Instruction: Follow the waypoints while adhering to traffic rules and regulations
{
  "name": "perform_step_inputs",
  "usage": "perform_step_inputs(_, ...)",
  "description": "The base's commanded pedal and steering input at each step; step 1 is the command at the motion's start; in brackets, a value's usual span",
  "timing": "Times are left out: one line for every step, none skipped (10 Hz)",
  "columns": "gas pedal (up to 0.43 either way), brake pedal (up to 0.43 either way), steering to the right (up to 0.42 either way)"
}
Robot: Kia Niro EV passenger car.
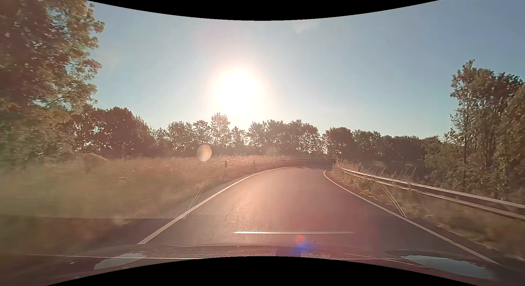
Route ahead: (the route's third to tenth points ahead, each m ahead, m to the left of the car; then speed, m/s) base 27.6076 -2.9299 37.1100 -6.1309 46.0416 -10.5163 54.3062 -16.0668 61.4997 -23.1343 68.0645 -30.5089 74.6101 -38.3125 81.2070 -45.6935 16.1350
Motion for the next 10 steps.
perform_step_inputs(0.22, 0.0, 0.044)
perform_step_inputs(0.22, 0.0, 0.047)
perform_step_inputs(0.22, 0.0, 0.049)
perform_step_inputs(0.22, 0.0, 0.05)
perform_step_inputs(0.22, 0.0, 0.05)
perform_step_inputs(0.22, 0.0, 0.052)
perform_step_inputs(0.22, 0.0, 0.057)
perform_step_inputs(0.22, 0.0, 0.061)
perform_step_inputs(0.22, 0.0, 0.064)
perform_step_inputs(0.22, 0.0, 0.066)
